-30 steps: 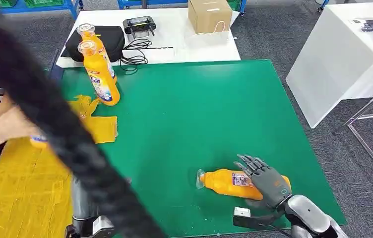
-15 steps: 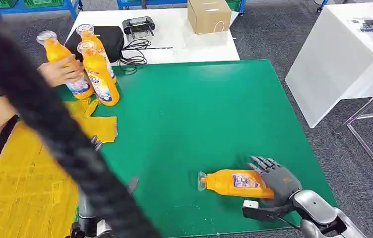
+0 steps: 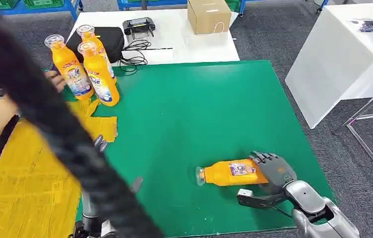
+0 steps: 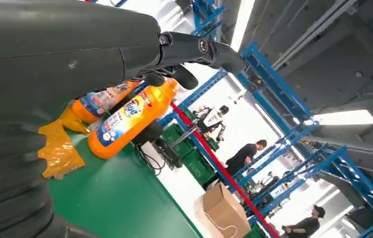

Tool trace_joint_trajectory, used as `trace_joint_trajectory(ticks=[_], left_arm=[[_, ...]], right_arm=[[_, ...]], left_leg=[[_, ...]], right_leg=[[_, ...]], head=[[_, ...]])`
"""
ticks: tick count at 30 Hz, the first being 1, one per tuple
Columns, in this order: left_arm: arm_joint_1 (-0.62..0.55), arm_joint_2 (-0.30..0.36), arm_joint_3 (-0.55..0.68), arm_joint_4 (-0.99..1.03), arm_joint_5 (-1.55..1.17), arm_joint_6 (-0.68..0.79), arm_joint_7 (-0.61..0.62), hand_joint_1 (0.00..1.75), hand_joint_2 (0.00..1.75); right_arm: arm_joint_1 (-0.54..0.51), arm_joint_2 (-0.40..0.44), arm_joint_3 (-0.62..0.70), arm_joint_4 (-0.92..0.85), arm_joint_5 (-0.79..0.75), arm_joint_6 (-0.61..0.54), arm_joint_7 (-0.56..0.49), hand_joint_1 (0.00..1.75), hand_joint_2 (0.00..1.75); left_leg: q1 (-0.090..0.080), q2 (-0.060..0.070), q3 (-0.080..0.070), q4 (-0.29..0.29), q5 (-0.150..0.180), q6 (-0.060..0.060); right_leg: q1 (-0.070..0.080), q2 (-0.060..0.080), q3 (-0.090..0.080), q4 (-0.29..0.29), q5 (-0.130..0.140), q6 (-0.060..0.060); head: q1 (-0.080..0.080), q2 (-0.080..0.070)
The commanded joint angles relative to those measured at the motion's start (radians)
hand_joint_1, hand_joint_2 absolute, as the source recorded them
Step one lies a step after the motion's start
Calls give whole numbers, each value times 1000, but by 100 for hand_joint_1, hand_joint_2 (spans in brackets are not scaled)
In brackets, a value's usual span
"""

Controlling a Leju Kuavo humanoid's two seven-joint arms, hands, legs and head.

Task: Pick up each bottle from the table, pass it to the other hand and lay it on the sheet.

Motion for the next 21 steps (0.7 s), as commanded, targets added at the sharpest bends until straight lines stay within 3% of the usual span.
trace_joint_trajectory(ticks=[1, 5, 7, 8, 15, 17, 21], left_arm=[[2, 5, -17, 3, 0, -38, 14, 0, 175], [18, 5, -25, -35, 27, -116, 49, 0, 175], [32, -3, -23, -66, 86, -189, 72, 0, 175], [35, -7, -22, -74, 116, -218, 79, 0, 175], [35, -7, -22, -74, 116, -218, 79, 0, 175], [30, -7, -23, -79, 203, -303, 89, 0, 175], [16, -11, -20, -73, 316, -412, 122, 0, 175]], right_arm=[[-33, 150, 1, 33, 8, -79, -18, 175, 175], [-25, 254, -35, -19, -18, -167, -34, 175, 175], [-6, 416, -118, -79, -191, -346, -90, 175, 175], [-6, 441, -110, -95, -141, -381, -76, 175, 175], [-6, 441, -110, -95, -141, -381, -76, 175, 175], [-8, 496, -125, -110, -275, -454, -143, 175, 175], [-23, 575, -108, -100, -438, -493, -217, 175, 175]], left_leg=[[1, 1, 2, -1, -1, -1], [1, 3, 2, -1, -2, -1], [2, 4, 1, 0, -2, -1], [1, 3, -1, 0, -1, -1], [2, 0, -1, 0, -1, -1], [3, 1, 2, 1, -3, -1], [1, 1, -2, 0, -1, -1]], right_leg=[[1, 1, 2, -2, 0, -1], [2, 3, 2, -1, 0, -1], [2, 3, 1, -1, -1, -2], [2, 2, -1, 0, 0, -1], [3, -1, 0, -1, -2, -2], [3, 0, 3, -1, -3, -2], [1, 0, -2, 0, -2, -2]], head=[[0, 0], [0, 0], [1, 0], [0, 0], [1, 0], [1, 0], [1, 0]])
